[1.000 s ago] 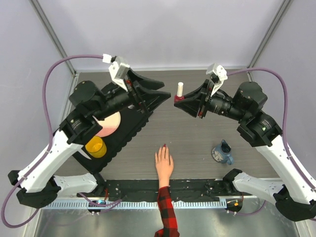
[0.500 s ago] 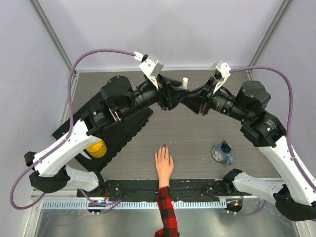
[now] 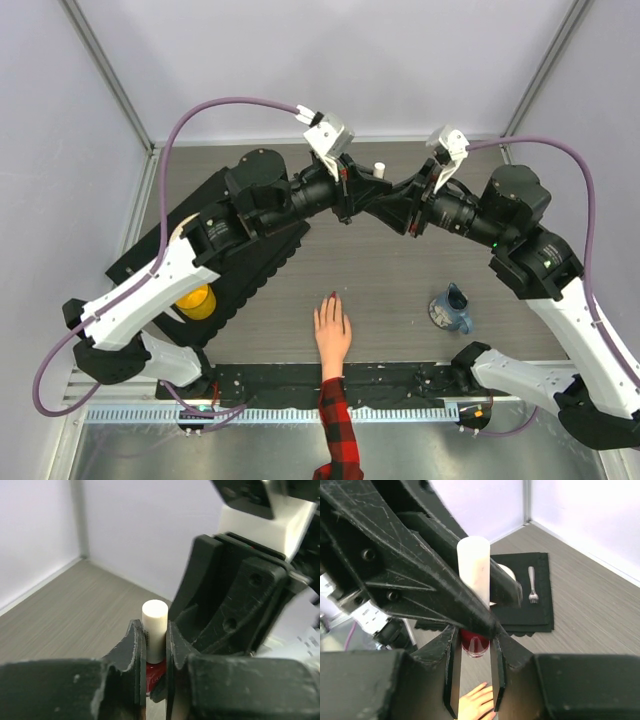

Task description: Paint the nails

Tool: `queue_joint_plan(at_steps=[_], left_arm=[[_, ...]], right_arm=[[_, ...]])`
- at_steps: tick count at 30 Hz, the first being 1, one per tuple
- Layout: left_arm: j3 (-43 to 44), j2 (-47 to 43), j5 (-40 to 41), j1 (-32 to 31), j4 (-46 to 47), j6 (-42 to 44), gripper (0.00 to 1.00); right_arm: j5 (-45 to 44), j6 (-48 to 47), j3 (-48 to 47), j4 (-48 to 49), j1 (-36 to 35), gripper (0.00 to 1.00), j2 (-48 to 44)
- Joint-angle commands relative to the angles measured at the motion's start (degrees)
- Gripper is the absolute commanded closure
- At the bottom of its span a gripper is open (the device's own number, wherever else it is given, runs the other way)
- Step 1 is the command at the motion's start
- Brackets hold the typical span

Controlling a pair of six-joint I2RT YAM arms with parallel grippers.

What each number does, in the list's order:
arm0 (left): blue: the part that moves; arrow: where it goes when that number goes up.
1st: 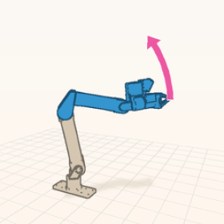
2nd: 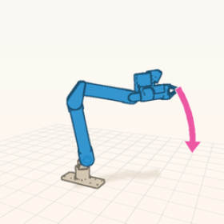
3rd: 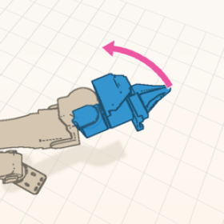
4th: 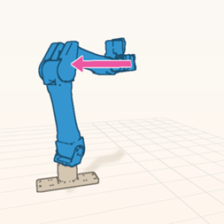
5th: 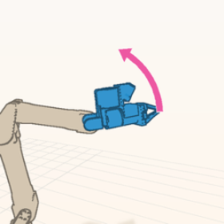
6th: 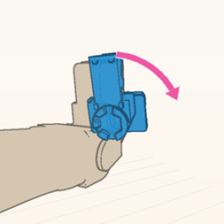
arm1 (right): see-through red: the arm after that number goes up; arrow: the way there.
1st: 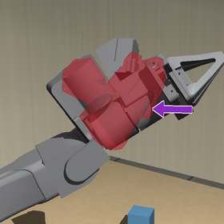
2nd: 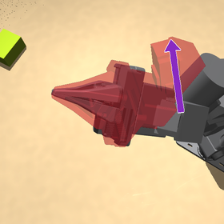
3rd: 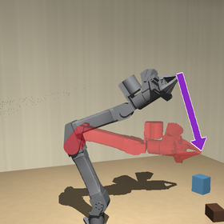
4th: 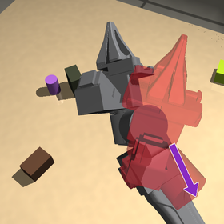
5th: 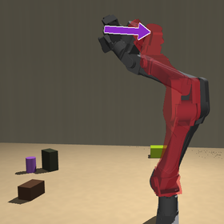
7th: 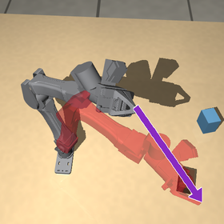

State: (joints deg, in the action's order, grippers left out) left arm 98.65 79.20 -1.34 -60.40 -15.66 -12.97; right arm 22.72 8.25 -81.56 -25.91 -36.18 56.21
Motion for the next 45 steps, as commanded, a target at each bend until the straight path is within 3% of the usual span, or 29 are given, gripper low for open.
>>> queue_joint_plan(at_steps=[1, 2, 3, 4, 6, 7, 9, 11, 12, 13, 16, 19, 21, 27, 33, 43, 44, 45], left_arm=[[0.6, -0.6, -37.9, 4.6, 3.8, -2.6, 1.0], [-0.2, -0.1, -48.0, 5.9, 11.5, -7.8, 1.0], [-1.0, 1.4, -56.9, 6.7, 18.1, -20.4, 1.0], [-2.1, 1.7, -65.4, 7.1, 32.7, -27.9, 1.0], [-7.1, 0.2, -67.5, 7.2, 42.8, -36.2, 1.0], [-8.2, -1.1, -66.1, 7.6, 43.2, -34.3, 1.0], [-8.0, -3.9, -63.7, 7.5, 31.3, -22.5, 1.0], [-6.5, -5.3, -58.1, 7.5, 19.0, -15.7, 0.91], [-5.8, -6.0, -56.2, 7.5, 16.0, -13.0, 0.86], [-4.6, -7.1, -54.3, 7.6, 9.7, -8.3, 0.71], [-3.6, -10.4, -45.5, 7.5, 2.6, -1.6, 0.5], [-5.6, -14.6, -32.0, 7.5, 1.9, 0.7, 0.45], [-7.2, -16.6, -21.7, 7.5, 3.2, 0.2, 0.44], [-9.1, -16.9, -7.6, 7.4, 4.9, -2.8, 0.44], [-7.7, -12.1, -4.7, 6.8, 6.9, -4.3, 0.48], [-3.4, -4.5, -1.9, 2.4, 7.1, -2.3, 0.49], [-3.2, -4.0, -2.2, 2.0, 7.1, -2.1, 0.51], [-2.6, -3.7, -2.3, 1.9, 6.7, -2.1, 0.61]], right_arm=[[15.4, -1.3, 0.2, 5.0, 0.0, 0.99, -3.2], [20.2, 0.3, 1.0, 8.5, 0.0, 0.99, -3.7], [24.6, 1.9, 2.2, 11.4, 0.0, 0.99, -4.3], [31.5, 5.0, 5.1, 15.2, 0.0, 0.99, -5.7], [34.5, 12.4, 7.3, 25.5, 0.0, 0.99, -6.6], [35.2, 13.3, 7.6, 28.1, 0.0, 0.99, -6.5], [34.8, 13.2, 7.3, 27.8, 0.0, 0.99, -6.4], [33.9, 12.6, 6.9, 26.3, 0.0, 0.99, -6.1], [33.6, 11.8, 6.7, 26.3, 0.0, 0.99, -6.0], [33.4, 11.4, 6.5, 24.0, 0.0, 0.99, -5.9], [30.5, 8.3, 5.3, 19.4, 0.0, 0.99, -5.4], [24.8, 3.6, 3.0, 12.1, 0.0, 0.99, -4.3], [19.2, 1.3, 1.7, 8.5, 0.0, 0.99, -3.3], [8.1, -0.9, 0.0, 5.5, 0.0, 0.99, -1.7], [2.0, -1.9, -1.4, 4.1, 0.0, 0.99, -0.7], [0.4, -2.2, -1.7, 2.4, 0.1, 0.99, -1.3], [0.3, -2.3, -1.7, 2.4, 0.1, 0.99, -1.4], [0.3, -2.3, -1.7, 2.3, 0.0, 0.99, -1.5]])
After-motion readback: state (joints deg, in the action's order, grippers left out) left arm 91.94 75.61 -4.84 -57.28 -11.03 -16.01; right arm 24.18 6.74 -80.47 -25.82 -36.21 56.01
